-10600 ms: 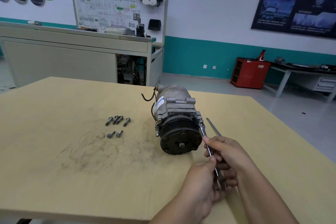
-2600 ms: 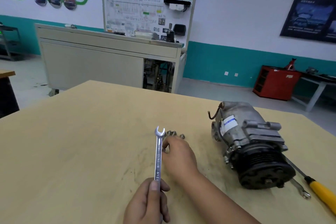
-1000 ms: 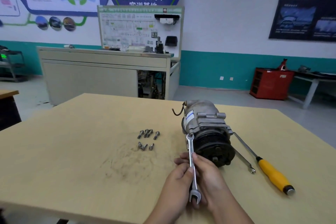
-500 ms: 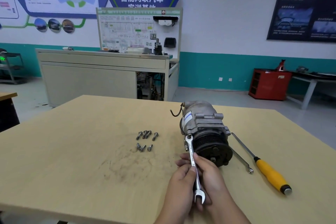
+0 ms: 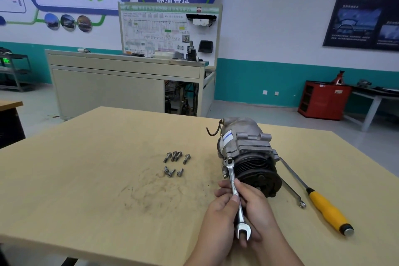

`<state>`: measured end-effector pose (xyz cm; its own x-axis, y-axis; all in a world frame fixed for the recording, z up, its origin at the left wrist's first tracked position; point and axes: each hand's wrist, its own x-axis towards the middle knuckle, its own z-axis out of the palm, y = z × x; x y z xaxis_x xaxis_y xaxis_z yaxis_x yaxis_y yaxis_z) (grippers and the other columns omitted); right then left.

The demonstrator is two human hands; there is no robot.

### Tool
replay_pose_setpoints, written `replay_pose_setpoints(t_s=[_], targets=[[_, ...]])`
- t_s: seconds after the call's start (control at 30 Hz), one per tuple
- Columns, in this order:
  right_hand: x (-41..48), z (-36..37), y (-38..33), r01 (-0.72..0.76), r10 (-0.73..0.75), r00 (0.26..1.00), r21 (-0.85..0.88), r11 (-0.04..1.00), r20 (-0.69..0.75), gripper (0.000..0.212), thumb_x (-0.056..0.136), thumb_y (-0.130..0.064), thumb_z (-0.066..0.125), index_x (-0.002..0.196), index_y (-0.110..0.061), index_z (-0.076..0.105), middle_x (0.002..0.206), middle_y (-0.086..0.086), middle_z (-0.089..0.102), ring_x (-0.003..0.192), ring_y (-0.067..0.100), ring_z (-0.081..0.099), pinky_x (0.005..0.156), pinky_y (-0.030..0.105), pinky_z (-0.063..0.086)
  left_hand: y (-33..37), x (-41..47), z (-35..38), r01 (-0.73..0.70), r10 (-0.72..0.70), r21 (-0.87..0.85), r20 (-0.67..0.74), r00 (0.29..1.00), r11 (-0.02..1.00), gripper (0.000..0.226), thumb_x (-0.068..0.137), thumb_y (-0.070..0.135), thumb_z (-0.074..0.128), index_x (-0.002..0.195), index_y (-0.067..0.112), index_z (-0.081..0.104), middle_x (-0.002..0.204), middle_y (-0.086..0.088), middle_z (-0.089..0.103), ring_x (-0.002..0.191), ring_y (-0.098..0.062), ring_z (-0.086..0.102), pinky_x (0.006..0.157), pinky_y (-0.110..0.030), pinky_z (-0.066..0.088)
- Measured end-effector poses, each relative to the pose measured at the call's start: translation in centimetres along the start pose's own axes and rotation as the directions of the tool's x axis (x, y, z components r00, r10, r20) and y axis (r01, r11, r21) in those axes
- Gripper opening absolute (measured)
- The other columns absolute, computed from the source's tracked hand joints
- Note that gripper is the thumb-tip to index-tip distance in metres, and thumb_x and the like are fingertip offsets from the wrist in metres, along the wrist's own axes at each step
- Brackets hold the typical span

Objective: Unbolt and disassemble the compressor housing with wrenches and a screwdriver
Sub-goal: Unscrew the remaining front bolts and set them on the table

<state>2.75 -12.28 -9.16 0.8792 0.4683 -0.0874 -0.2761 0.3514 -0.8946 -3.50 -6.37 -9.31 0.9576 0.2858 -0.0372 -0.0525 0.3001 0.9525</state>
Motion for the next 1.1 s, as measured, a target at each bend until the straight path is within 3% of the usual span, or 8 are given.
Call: replay_pose_setpoints(t_s=[0.2,0.3,0.77,0.87,0.97,1.1], targets=[[-0.1,0.1,-0.6,0.004,-0.005,1.000,-0.080,0.997,-0.014,0.040,0.099,-0.014,0.040,0.076,0.006,0.066,0.063,0.019,0.066,0.053,0.024,0.065,0.046,0.026,0.051,0.1,0.1,-0.1,0.001,-0.001,-0.030,0.020,1.000,1.000,0.027,0.100,0.008,0.038,0.085,0.003,0.060,0.058,-0.015,0.058,0.027,-0.012,0.047,0.030,-0.014,0.031],[-0.2,0.0,-1.0,0.005,-0.008,1.000,-0.146,0.989,-0.019,0.041,0.099,-0.015,0.041,0.074,0.005,0.067,0.064,0.019,0.066,0.054,0.024,0.065,0.047,0.025,0.051,0.1,0.2,0.0,0.016,-0.015,-0.040,0.039,0.999,0.999,0.027,0.100,0.011,0.037,0.085,0.004,0.058,0.065,-0.019,0.059,0.026,-0.012,0.045,0.031,-0.013,0.030],[-0.3,-0.3,-2.9,-0.016,0.018,1.000,-0.322,0.946,0.003,0.039,0.097,-0.020,0.047,0.076,0.003,0.070,0.069,0.018,0.069,0.055,0.023,0.067,0.045,0.023,0.050,0.6,0.1,1.2,0.107,-0.103,-0.246,0.028,0.994,0.964,0.020,0.100,0.018,0.042,0.091,0.004,0.054,0.061,-0.018,0.058,0.028,-0.014,0.043,0.031,-0.011,0.030],[-0.3,-0.4,-3.0,-0.050,0.052,0.999,-0.280,0.959,0.000,0.039,0.097,-0.024,0.047,0.081,0.002,0.071,0.072,0.017,0.070,0.057,0.024,0.067,0.043,0.023,0.049,1.2,-0.2,1.2,0.132,-0.124,-0.340,0.044,0.991,0.931,0.021,0.099,0.018,0.043,0.085,0.004,0.051,0.061,-0.017,0.051,0.028,-0.013,0.042,0.031,-0.011,0.028],[-0.8,-0.3,-2.8,-0.202,0.206,0.978,-0.124,0.972,0.022,0.042,0.094,-0.034,0.047,0.090,-0.001,0.071,0.079,0.014,0.071,0.051,0.023,0.064,0.032,0.020,0.041,1.8,-0.2,1.3,0.164,-0.153,-0.433,0.060,0.986,0.887,0.020,0.098,0.018,0.043,0.083,0.006,0.050,0.054,-0.014,0.047,0.028,-0.012,0.036,0.031,-0.012,0.023],[-0.7,-0.5,-2.6,-0.270,0.268,0.962,0.060,0.961,0.046,0.045,0.094,-0.032,0.046,0.077,0.000,0.074,0.075,0.015,0.071,0.044,0.019,0.063,0.030,0.020,0.042,1.5,-0.2,1.6,0.167,-0.173,-0.441,0.028,0.985,0.882,0.019,0.099,0.018,0.042,0.085,0.006,0.048,0.056,-0.011,0.041,0.027,-0.011,0.033,0.033,-0.010,0.019]])
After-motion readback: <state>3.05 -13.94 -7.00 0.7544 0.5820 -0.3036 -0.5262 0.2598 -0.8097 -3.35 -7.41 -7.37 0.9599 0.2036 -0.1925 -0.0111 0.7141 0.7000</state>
